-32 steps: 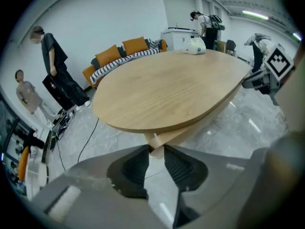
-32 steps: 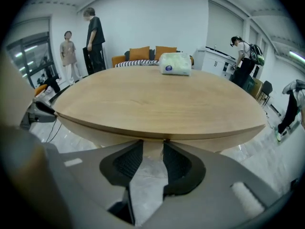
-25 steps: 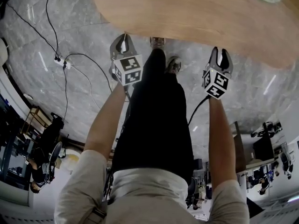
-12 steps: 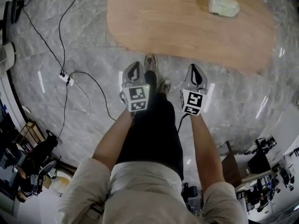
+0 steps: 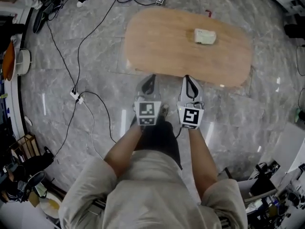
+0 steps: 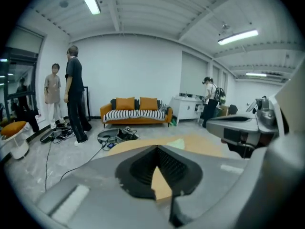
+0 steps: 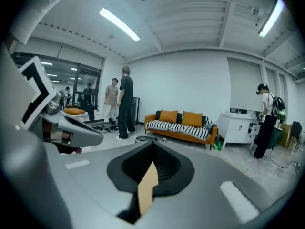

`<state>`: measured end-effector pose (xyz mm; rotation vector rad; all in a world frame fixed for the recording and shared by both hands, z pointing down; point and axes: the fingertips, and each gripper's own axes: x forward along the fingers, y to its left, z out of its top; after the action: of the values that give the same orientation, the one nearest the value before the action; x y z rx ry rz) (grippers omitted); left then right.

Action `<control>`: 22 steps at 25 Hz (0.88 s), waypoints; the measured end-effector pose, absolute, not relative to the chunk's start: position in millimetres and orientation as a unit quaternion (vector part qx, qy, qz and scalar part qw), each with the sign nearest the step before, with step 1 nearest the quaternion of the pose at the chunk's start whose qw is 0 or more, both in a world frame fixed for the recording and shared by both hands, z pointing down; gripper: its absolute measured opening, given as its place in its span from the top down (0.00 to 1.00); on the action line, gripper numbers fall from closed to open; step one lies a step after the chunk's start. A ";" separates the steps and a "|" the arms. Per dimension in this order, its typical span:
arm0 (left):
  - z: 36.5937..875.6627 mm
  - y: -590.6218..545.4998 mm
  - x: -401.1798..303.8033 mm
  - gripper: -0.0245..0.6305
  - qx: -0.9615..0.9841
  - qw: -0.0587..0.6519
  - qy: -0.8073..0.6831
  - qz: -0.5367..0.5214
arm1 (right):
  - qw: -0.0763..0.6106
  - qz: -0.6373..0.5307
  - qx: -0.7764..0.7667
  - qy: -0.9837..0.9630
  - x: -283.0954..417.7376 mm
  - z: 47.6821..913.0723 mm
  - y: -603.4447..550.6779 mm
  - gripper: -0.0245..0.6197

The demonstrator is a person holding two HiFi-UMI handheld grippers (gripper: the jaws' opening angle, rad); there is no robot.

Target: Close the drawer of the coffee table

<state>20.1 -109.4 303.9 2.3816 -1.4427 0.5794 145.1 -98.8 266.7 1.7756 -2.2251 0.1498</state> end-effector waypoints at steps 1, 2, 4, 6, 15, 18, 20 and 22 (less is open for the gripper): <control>285.5 -107.2 23.1 0.93 0.830 0.141 -0.505 0.188 | 0.134 0.039 0.618 -0.774 143.9 246.4 -96.7 0.95; 268.1 -104.0 25.2 0.93 0.831 0.134 -0.510 0.177 | 0.124 0.029 0.620 -0.775 142.6 226.7 -93.8 0.95; 235.0 -97.6 29.6 0.93 0.832 0.122 -0.518 0.155 | 0.108 0.015 0.618 -0.778 140.5 192.3 -87.5 0.95; 203.0 -95.2 39.5 0.93 0.839 0.106 -0.518 0.128 | 0.093 0.003 0.616 -0.782 141.2 163.7 -85.3 0.95; 66.2 -83.8 70.5 0.93 0.863 -0.026 -0.504 0.021 | 0.029 -0.050 0.641 -0.765 155.1 55.8 -68.2 0.95; 50.8 -74.4 79.3 0.93 0.870 -0.055 -0.490 0.012 | 0.020 -0.063 0.647 -0.760 155.8 38.4 -59.7 0.95; 42.7 -68.5 85.5 0.93 0.873 -0.068 -0.484 0.007 | 0.019 -0.075 0.651 -0.755 158.7 28.8 -51.9 0.95; 33.1 -62.1 91.1 0.93 0.876 -0.077 -0.476 0.003 | 0.021 -0.088 0.659 -0.747 164.1 19.2 -43.4 0.95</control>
<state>91.1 -62.1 33.1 2.8956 -1.5723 0.0112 164.1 -43.4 19.2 2.0425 -2.3161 -0.2723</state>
